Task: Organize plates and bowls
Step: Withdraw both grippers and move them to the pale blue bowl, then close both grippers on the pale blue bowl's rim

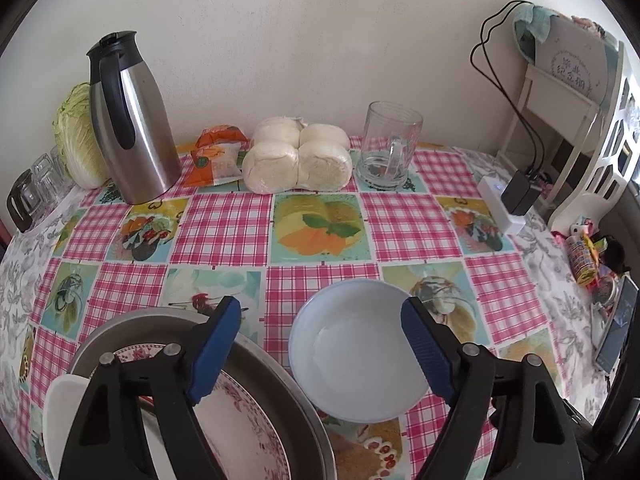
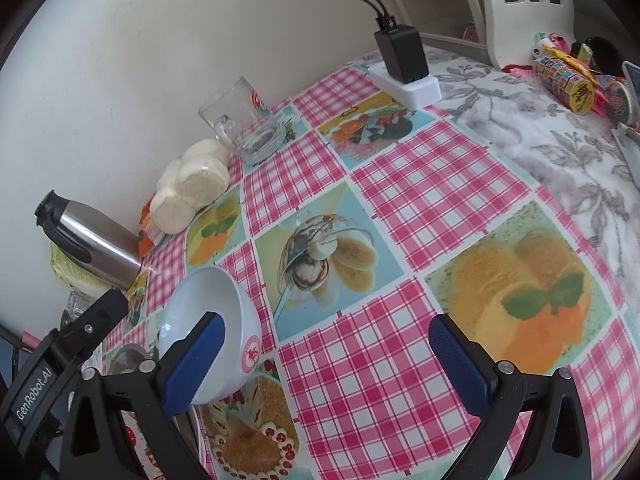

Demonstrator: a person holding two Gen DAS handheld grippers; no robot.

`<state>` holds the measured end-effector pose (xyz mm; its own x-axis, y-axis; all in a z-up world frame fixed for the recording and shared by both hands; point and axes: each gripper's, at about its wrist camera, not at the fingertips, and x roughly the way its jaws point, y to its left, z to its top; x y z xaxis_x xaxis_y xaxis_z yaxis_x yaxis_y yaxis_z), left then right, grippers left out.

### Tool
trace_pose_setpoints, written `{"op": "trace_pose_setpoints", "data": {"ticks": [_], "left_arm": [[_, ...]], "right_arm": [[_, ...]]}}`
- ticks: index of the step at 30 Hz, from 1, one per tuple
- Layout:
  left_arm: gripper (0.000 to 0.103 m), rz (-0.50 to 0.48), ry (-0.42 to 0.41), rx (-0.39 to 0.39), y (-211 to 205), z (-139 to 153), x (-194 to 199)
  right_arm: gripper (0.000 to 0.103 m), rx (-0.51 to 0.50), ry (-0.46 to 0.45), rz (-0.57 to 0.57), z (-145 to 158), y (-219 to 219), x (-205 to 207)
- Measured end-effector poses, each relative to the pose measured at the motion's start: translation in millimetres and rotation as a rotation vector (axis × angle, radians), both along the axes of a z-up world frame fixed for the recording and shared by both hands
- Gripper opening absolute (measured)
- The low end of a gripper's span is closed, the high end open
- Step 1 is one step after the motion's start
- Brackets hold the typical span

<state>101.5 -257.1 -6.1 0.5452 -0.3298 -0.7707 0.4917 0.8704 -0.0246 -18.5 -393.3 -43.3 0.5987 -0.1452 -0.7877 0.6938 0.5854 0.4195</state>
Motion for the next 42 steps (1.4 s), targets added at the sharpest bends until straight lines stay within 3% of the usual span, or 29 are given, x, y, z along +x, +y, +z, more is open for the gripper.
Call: {"op": "trace_pose_setpoints", "data": {"ticks": [8,14,16,19,26,33,42], "left_arm": [[0.081,0.015,0.004,0.046,-5,-14,5],[0.079,0.009,-0.001,0.059,-6,-17,6],[0.079,0.006,-0.003,0.061,-6,-18,7],[0.079,0.002,-0.005,0.060,-6,-18,8],[0.079,-0.012,-0.008,0.062,-8,-19,7],[0.079,-0.018,-0.005,0.055,-9,-19,6],[0.078,-0.046,0.001,0.058,-16,-23,0]], "right_arm": [[0.092,-0.012,0.009,0.068,-11,14,21],[0.071,-0.010,-0.003,0.103,-15,25,33],[0.054,-0.002,-0.011,0.109,-16,27,36],[0.040,0.020,-0.025,0.117,-20,29,39],[0.014,0.033,-0.067,0.135,-20,34,42],[0.008,0.030,-0.061,0.116,-19,29,37],[0.008,0.057,-0.070,0.076,-22,4,20]]}}
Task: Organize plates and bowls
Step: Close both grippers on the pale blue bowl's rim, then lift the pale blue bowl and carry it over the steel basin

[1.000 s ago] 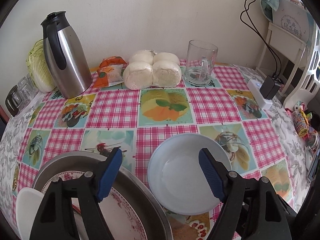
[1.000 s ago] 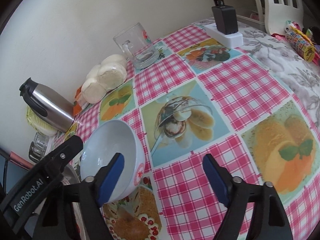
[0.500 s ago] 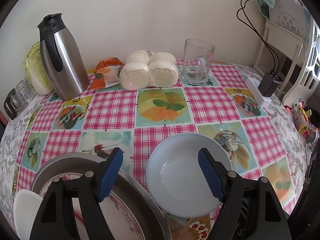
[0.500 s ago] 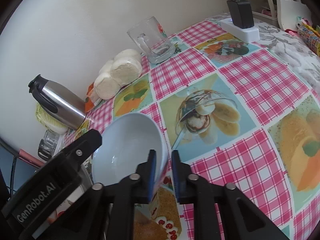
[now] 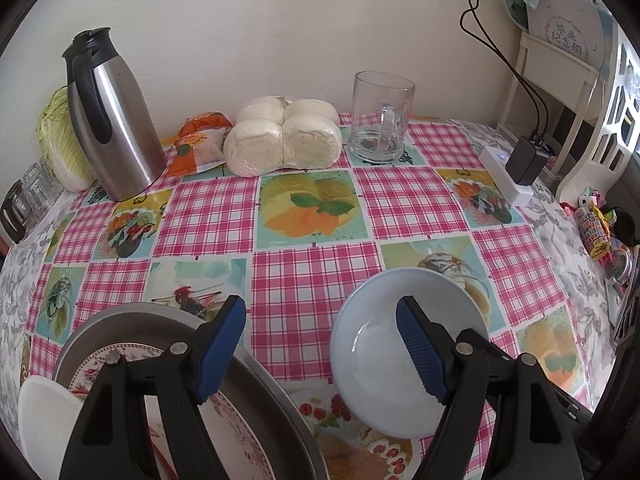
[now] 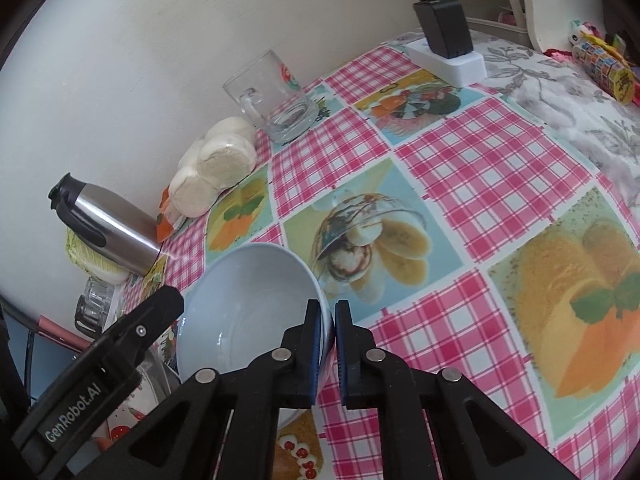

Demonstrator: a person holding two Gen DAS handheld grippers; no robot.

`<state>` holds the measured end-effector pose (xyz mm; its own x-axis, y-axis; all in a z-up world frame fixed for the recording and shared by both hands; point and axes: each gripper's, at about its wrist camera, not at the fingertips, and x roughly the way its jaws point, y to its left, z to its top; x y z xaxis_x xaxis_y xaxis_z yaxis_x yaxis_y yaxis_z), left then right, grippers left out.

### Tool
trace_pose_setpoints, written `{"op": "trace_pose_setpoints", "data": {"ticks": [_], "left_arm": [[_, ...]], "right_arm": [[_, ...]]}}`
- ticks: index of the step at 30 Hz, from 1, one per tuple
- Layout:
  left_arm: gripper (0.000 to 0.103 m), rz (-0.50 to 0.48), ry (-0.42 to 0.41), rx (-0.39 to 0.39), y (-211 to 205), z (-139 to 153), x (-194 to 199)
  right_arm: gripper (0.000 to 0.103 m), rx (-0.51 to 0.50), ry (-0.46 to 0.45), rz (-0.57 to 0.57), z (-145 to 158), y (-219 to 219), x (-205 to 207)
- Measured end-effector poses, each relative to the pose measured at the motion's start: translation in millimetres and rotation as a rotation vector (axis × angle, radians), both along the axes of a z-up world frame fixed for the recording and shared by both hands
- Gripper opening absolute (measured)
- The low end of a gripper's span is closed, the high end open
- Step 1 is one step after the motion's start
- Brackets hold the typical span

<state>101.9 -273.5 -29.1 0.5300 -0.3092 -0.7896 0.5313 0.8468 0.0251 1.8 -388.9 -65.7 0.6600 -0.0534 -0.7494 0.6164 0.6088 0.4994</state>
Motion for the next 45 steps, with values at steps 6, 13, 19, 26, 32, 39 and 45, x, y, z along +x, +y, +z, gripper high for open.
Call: {"op": "trace_pose_setpoints", "data": {"ticks": [6,13,19,26,32,39,45], "left_arm": [[0.061,-0.033,0.025,0.026,-9,-11,-4],[0.039,-0.076,0.090,0.050,-20,-31,-8],[0.028,-0.094,0.106,0.069,-23,-41,-9],[0.025,-0.109,0.105,0.076,-26,-44,-12],[0.023,-0.114,0.112,0.068,-25,-44,-12],[0.020,-0.116,0.126,0.045,-23,-39,-13],[0.020,-0.138,0.094,0.002,-20,-14,-22]], "right_arm": [[0.007,0.020,0.002,-0.018,-4,-10,-7],[0.008,0.034,0.015,-0.017,-8,-10,-7],[0.008,0.039,0.024,-0.013,-12,-9,-6],[0.008,0.044,0.023,0.006,-14,-6,-2],[0.008,0.046,0.026,0.005,-13,-5,-3],[0.008,0.056,0.028,-0.007,-8,-5,-9],[0.008,0.010,0.007,-0.032,18,-3,-17]]}}
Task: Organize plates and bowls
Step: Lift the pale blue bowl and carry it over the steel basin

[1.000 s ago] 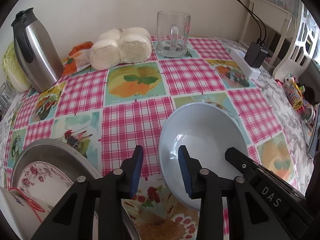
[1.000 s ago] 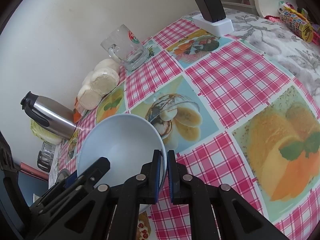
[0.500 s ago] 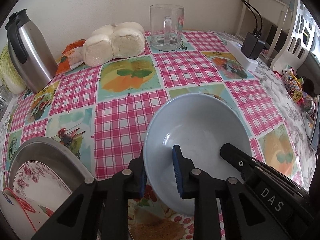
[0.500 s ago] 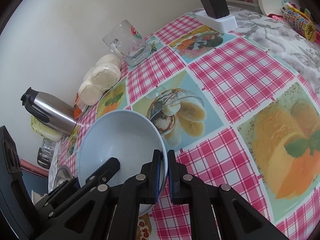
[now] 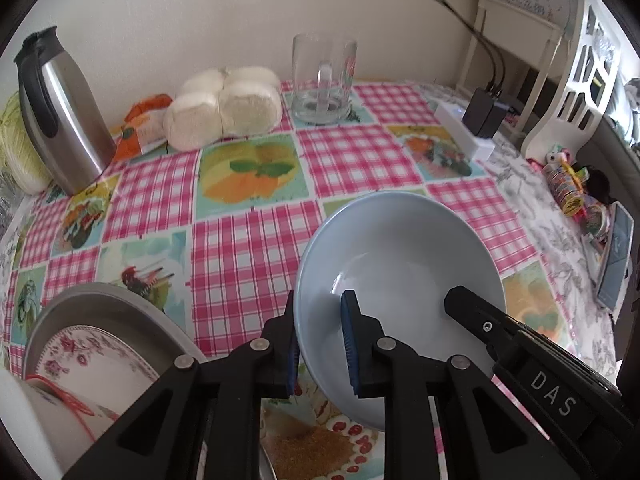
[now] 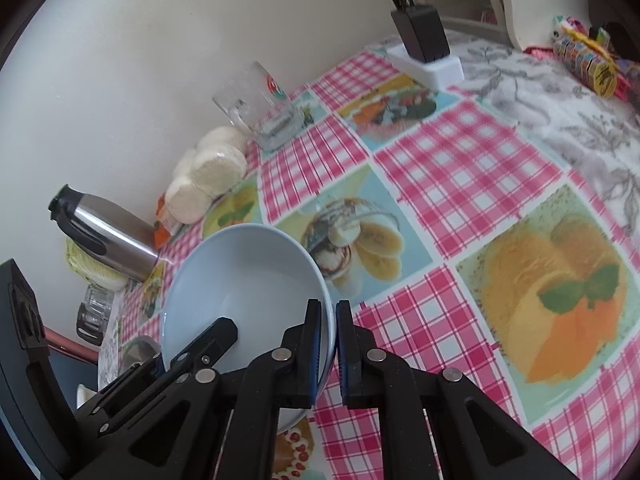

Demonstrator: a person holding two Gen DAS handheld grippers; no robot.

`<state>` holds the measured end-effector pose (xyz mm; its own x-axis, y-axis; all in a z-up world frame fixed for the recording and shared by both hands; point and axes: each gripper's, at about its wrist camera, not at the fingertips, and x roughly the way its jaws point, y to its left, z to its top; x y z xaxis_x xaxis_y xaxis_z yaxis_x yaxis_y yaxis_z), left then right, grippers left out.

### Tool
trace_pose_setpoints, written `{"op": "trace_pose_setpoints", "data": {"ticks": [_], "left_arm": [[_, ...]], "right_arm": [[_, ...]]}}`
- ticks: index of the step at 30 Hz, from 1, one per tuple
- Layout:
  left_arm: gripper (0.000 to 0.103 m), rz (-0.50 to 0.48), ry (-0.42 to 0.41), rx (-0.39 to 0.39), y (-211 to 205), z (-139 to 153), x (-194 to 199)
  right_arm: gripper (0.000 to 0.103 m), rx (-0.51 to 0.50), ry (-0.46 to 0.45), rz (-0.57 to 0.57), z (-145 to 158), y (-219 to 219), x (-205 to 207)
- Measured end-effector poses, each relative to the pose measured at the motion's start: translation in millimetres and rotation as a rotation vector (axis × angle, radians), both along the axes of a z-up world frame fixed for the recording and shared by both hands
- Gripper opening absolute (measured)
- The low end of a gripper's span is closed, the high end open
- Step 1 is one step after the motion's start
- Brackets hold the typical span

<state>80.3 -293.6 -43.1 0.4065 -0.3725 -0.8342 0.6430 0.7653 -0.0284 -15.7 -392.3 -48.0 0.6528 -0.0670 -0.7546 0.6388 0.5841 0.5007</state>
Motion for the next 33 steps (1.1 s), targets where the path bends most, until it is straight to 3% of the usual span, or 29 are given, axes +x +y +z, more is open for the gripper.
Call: {"op": "trace_pose_setpoints", "data": {"ticks": [18,33], "left_arm": [[0.020,0.005,-0.132,-0.212,76,123,-28],[0.020,0.066,-0.203,-0.263,142,168,-38]], "right_arm": [[0.008,-0.177,-0.212,-0.035,140,62,-22],[0.009,-0.235,-0.277,0.022,184,125,-19]]}}
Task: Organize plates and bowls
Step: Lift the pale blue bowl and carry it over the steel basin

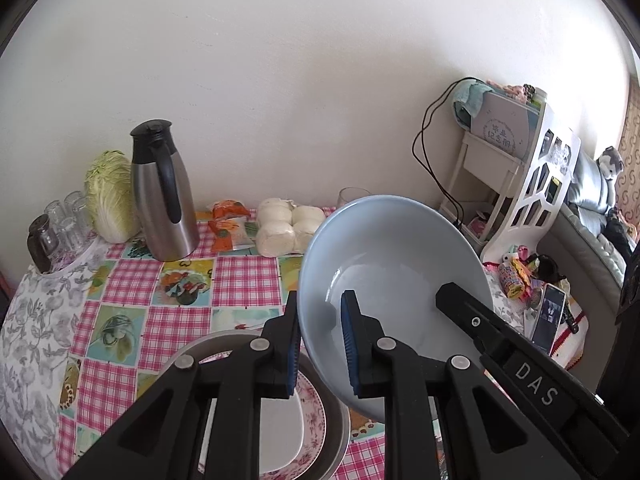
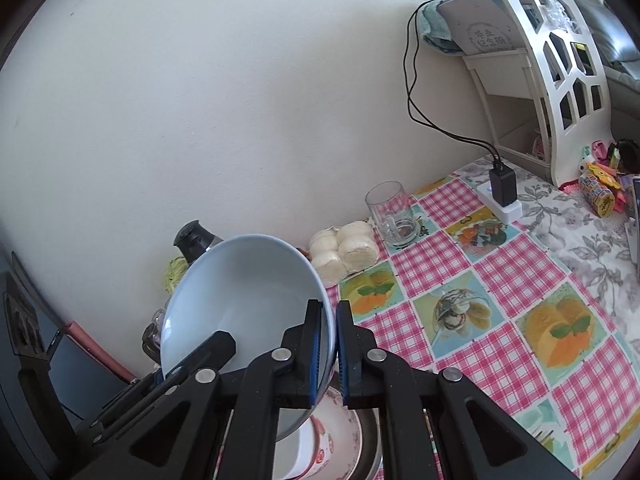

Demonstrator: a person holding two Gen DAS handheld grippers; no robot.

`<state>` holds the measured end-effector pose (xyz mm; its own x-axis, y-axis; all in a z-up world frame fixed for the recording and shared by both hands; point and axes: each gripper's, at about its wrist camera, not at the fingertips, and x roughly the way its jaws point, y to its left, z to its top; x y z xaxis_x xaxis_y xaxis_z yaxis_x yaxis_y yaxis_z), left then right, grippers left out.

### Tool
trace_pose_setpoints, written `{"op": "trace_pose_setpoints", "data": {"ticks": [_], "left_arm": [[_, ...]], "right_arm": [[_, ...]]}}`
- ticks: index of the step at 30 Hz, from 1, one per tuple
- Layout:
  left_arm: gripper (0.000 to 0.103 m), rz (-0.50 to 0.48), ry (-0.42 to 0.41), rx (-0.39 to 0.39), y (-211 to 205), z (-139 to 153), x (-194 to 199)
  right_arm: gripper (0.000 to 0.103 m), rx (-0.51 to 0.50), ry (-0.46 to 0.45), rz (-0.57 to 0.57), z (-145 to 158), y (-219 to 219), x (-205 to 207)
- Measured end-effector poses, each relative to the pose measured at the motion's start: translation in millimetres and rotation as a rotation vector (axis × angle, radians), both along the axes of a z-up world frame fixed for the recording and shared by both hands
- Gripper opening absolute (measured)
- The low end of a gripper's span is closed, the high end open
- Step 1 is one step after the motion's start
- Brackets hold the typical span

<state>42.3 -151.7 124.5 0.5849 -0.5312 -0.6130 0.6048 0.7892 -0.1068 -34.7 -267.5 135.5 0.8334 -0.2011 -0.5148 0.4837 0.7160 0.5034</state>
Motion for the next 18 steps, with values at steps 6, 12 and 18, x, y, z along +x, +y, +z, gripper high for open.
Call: {"op": "trace_pose_setpoints", "data": {"ticks": [6,12,18], "left_arm": [[0.020,0.029,0.023,-0.042,25,2,1],[0.020,0.069,0.041,-0.077,53,1,3],[0.020,0.108,0.064,-0.103,80,-4,7]], "right_arm": [[0.009,0.000,-0.002,0.033,4,18,6],[0.009,-0.011,0.007,0.077,5,40,14],[0.009,-0.022,0.022,0.122,4,62,23]]}}
